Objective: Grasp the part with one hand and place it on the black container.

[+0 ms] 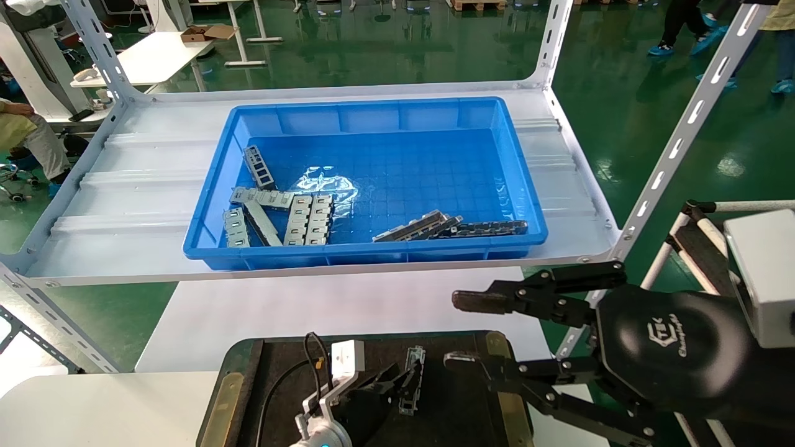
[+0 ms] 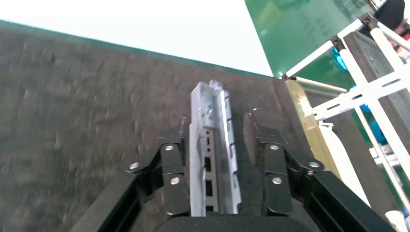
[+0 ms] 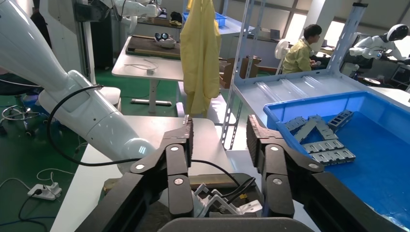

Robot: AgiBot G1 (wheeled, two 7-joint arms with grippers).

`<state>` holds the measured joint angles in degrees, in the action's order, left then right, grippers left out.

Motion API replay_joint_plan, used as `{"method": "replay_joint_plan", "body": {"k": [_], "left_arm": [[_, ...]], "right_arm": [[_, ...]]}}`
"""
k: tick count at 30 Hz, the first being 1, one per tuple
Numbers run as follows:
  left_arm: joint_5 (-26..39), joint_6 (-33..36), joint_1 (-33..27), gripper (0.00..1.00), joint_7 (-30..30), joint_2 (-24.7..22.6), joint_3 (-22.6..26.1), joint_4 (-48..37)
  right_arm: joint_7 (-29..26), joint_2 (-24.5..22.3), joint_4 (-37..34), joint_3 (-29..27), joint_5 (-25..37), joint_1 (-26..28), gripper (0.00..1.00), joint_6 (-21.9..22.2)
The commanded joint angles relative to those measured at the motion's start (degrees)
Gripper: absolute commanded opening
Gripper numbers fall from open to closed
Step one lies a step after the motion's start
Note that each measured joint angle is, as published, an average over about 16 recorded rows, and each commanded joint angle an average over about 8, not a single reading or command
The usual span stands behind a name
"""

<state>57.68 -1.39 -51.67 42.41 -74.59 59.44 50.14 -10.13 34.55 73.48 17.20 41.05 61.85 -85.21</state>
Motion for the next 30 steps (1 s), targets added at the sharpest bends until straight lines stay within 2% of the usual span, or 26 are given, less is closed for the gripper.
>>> {"method": "replay_joint_plan", "body": {"k": [1, 7, 15, 22, 30], "left_arm": [[0.45, 0.14, -0.28, 1.0, -0.38, 0.38, 0.15, 0.73], [2.32, 4.61, -1.04, 1.0, -2.49, 4.73, -0.13, 5.66], [3.06, 14.46, -1.15, 1.0, -7.11, 11.69, -2.51, 12.13], [0.2, 24.21, 0.72, 1.0, -13.66, 17.3, -7.23, 15.19], [-4.94, 39.72, 1.67, 1.0, -23.89, 23.46, -12.45, 15.06]], "right_arm": [[0.0, 0.0, 0.0, 0.01, 0.0, 0.0, 1.0, 0.0], [0.01, -0.01, 0.0, 0.02, -0.02, 0.01, 1.0, 0.01], [0.02, -0.02, 0.0, 0.05, -0.03, 0.01, 1.0, 0.02], [0.03, -0.03, 0.0, 0.07, -0.05, 0.01, 1.0, 0.03], [0.04, -0.04, 0.0, 0.09, -0.06, 0.02, 1.0, 0.04]]}}
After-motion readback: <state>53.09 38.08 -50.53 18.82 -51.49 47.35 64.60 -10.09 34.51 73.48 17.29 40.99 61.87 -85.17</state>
